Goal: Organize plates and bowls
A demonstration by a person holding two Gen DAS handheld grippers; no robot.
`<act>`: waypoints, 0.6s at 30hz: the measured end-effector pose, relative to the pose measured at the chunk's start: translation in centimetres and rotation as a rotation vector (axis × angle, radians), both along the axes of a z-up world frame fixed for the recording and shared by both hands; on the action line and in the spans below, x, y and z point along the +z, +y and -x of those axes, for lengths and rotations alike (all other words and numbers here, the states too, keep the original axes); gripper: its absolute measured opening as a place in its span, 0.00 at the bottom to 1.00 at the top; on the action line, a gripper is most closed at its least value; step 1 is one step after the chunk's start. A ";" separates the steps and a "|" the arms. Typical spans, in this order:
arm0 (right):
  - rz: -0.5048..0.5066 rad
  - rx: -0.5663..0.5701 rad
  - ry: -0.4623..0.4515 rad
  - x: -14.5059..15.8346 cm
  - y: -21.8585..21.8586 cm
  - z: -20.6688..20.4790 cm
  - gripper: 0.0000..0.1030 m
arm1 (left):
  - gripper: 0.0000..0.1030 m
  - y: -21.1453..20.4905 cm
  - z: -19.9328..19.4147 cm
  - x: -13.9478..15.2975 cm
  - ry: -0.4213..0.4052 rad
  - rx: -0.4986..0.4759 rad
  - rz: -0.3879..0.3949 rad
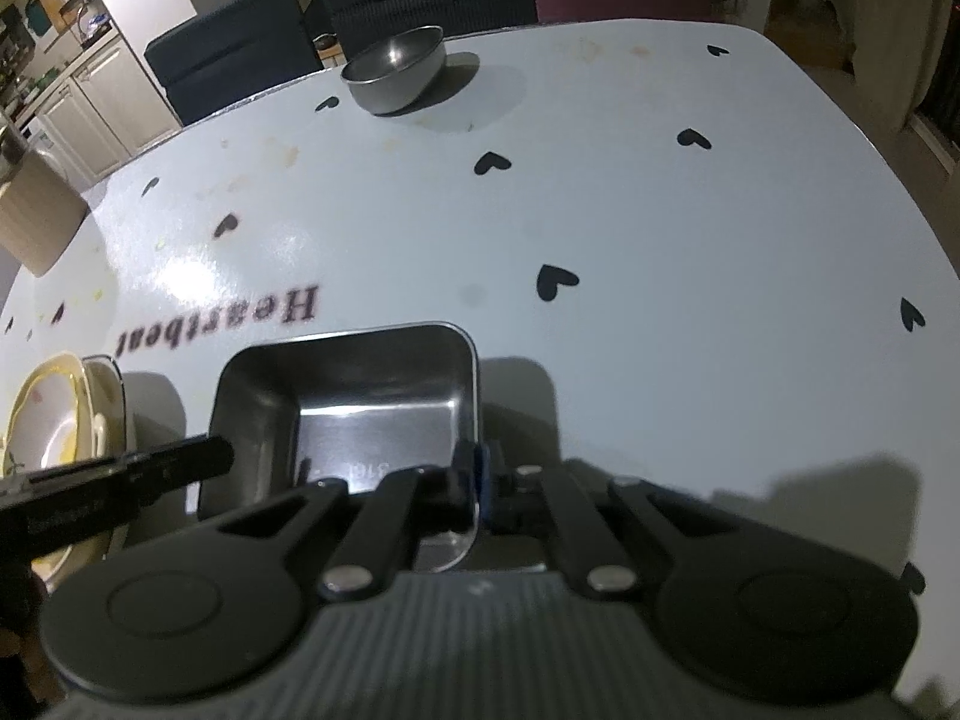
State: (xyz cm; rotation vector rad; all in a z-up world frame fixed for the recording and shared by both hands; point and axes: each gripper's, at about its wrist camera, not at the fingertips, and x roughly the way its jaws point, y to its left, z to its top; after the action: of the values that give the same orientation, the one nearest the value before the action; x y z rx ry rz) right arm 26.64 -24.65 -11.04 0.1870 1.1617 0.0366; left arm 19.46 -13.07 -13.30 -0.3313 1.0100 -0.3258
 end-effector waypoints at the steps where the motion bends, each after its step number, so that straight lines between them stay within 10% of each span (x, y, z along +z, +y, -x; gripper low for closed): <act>1: -0.002 0.000 -0.001 0.0 -0.1 -0.1 0.03 | 0.10 -0.1 0.0 0.0 0.000 -0.001 -0.003; 18: -0.138 0.004 0.018 -1.5 -2.5 -0.5 0.09 | 0.18 0.0 -0.1 0.1 -0.001 -0.012 -0.027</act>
State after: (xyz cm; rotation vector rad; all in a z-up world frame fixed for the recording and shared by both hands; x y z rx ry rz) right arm 27.13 -27.11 -12.59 0.3077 1.1781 0.1193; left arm 19.54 -13.12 -13.23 -0.3006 1.0152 -0.3223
